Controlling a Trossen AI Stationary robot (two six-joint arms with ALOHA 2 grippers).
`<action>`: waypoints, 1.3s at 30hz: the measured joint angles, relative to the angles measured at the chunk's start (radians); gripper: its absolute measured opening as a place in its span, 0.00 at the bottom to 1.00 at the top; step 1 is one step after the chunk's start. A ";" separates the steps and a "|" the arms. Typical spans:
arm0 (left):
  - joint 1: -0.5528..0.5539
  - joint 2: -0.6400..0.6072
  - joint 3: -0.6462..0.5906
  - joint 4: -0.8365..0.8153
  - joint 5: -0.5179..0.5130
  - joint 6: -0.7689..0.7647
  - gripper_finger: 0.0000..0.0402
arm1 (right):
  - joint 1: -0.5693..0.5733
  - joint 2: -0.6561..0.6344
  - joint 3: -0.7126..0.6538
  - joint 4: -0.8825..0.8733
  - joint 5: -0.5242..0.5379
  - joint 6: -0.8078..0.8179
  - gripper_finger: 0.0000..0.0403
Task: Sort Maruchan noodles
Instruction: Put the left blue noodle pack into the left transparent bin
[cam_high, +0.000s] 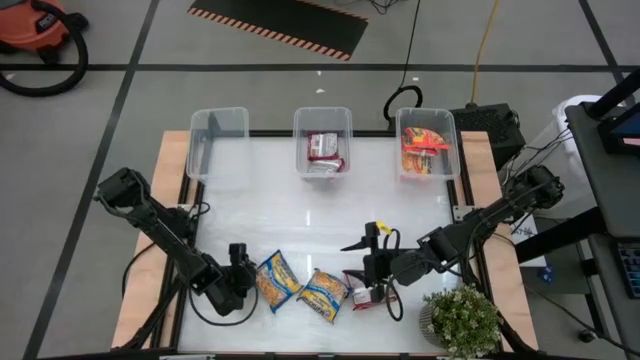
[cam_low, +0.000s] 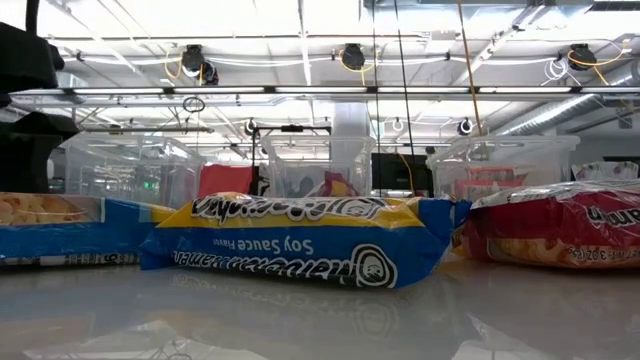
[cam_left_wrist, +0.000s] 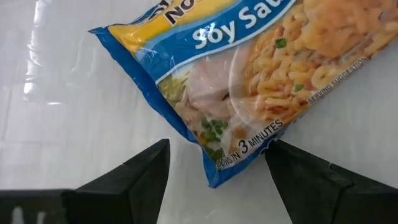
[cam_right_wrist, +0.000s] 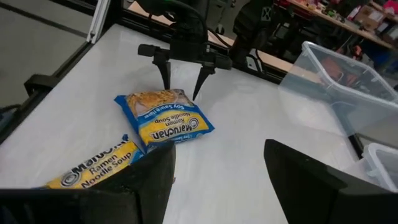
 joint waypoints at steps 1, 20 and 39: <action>0.000 0.000 0.000 0.003 0.000 0.000 0.65 | 0.000 0.000 0.000 0.000 0.000 -0.013 0.60; 0.056 -0.009 -0.006 -0.012 -0.022 -0.037 0.01 | -0.083 0.000 0.000 0.003 0.000 -0.244 0.60; 0.312 -0.392 -0.005 -0.159 -0.275 0.148 0.01 | -0.229 0.000 0.000 -0.001 0.028 -0.484 0.60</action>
